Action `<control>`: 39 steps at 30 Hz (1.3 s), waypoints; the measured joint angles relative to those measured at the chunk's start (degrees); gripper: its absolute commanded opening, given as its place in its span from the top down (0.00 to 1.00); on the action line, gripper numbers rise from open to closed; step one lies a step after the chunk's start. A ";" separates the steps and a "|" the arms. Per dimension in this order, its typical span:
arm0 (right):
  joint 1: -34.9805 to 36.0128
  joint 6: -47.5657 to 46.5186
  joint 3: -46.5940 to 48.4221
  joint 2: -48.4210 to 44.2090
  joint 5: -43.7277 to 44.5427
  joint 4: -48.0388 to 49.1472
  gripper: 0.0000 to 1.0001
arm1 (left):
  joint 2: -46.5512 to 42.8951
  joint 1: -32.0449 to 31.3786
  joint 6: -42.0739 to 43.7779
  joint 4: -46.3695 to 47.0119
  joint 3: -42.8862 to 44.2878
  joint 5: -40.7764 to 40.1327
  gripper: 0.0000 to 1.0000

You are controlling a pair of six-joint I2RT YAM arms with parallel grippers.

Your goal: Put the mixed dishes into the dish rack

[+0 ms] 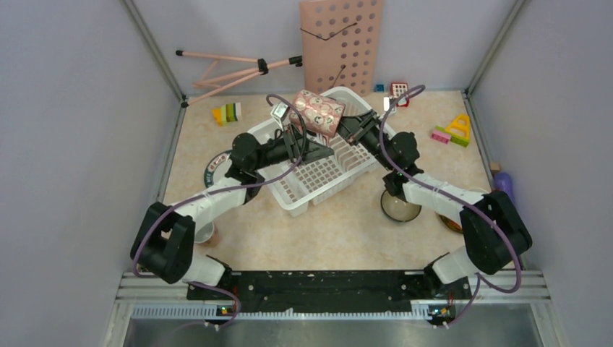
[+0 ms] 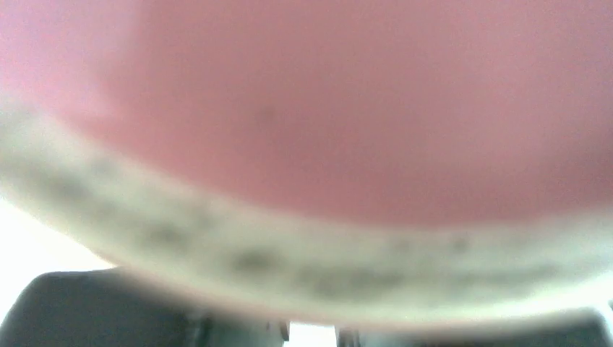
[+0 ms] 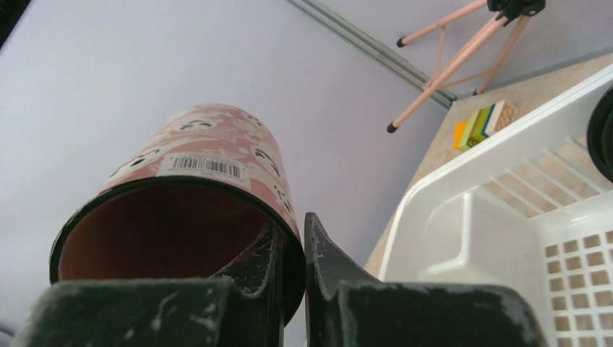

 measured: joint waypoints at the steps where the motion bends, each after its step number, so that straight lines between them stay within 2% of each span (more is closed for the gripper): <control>1: -0.02 0.24 -0.02 0.20 -0.07 0.15 1.00 | -0.15 -0.04 0.42 -0.52 0.15 0.07 1.00; 2: -0.02 0.96 -0.13 0.55 -0.20 0.48 0.98 | -0.46 -0.04 1.42 -0.81 0.63 0.35 1.00; 3: -0.02 1.33 -0.13 0.59 -0.31 1.18 0.79 | -0.96 -0.04 2.14 -2.29 1.22 0.63 1.00; 5: -0.02 1.29 -0.15 0.59 -0.81 2.84 0.53 | -1.77 -0.02 4.35 -4.81 2.21 1.14 1.00; 6: 0.02 0.79 -0.37 0.59 -1.38 3.85 0.45 | -2.16 0.04 5.77 -6.45 2.64 1.14 1.00; 7: 0.09 0.37 -0.66 0.55 -1.75 4.68 0.41 | -2.58 0.07 6.91 -8.35 2.91 1.05 1.00; 14: -1.20 -3.15 -4.90 0.20 -2.60 4.50 0.32 | -5.68 1.46 20.04 -28.55 4.31 -0.70 1.00; 18: -3.76 -4.11 -6.47 -0.55 -2.47 2.10 0.25 | -6.67 2.97 28.98 -41.20 7.28 -7.32 1.00; 22: -5.09 -6.71 -6.73 -3.69 -0.42 -5.03 0.18 | -6.67 3.76 37.46 -51.15 10.56 -16.17 1.00; 29: -5.18 -16.55 -6.73 -13.46 9.35 -22.01 0.19 | -2.43 3.45 49.90 -61.55 15.45 -28.92 1.00; 34: -5.18 -22.01 -6.73 -18.12 14.25 -28.00 0.19 | 4.87 2.67 56.59 -65.24 18.80 -35.65 1.00; 39: -5.18 -24.74 -6.73 -20.09 17.49 -32.30 0.20 | 12.81 1.27 58.99 -68.72 24.02 -40.85 1.00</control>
